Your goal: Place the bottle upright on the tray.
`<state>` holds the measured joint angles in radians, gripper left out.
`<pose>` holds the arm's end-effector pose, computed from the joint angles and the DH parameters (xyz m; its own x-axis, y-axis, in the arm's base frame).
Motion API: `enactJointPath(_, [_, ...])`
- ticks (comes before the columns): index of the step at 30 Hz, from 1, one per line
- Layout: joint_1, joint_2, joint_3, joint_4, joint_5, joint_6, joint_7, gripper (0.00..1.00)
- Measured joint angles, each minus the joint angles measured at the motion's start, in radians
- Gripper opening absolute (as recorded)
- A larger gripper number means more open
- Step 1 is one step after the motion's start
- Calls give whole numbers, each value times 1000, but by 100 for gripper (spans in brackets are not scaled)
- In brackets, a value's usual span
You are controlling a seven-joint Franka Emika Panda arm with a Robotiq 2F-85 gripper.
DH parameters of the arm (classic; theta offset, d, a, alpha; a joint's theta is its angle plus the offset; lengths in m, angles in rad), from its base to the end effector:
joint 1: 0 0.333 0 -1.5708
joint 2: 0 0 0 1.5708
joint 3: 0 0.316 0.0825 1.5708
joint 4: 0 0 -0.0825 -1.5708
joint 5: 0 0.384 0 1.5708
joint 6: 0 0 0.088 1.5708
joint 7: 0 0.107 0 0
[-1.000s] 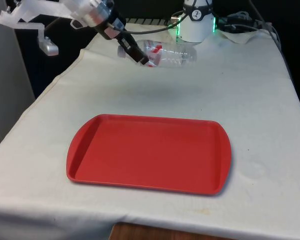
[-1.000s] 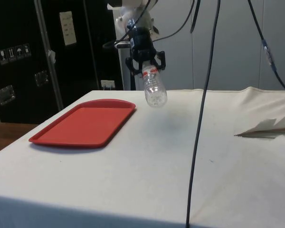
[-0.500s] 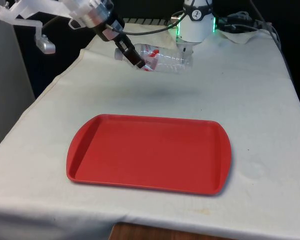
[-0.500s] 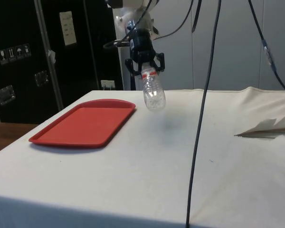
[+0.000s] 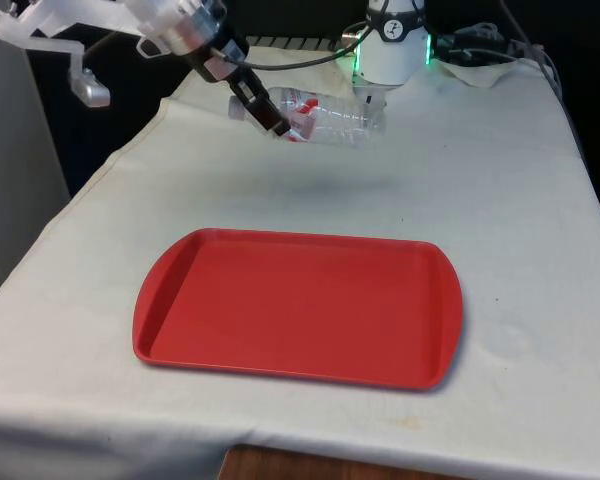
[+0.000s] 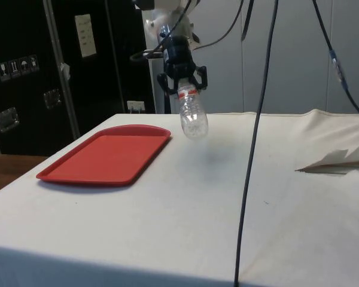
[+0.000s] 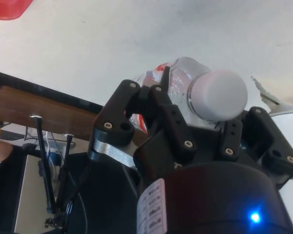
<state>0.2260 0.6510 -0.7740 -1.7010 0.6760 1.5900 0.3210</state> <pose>0.5685 -0.2173 0.2683 0.3737 -0.7607 -0.5308 -0.8850 -0.4638 0.0417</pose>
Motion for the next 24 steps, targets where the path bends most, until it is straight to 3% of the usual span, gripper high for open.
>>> enactJointPath(24, [-1,-73,-25,49,-38,-113,35,31])
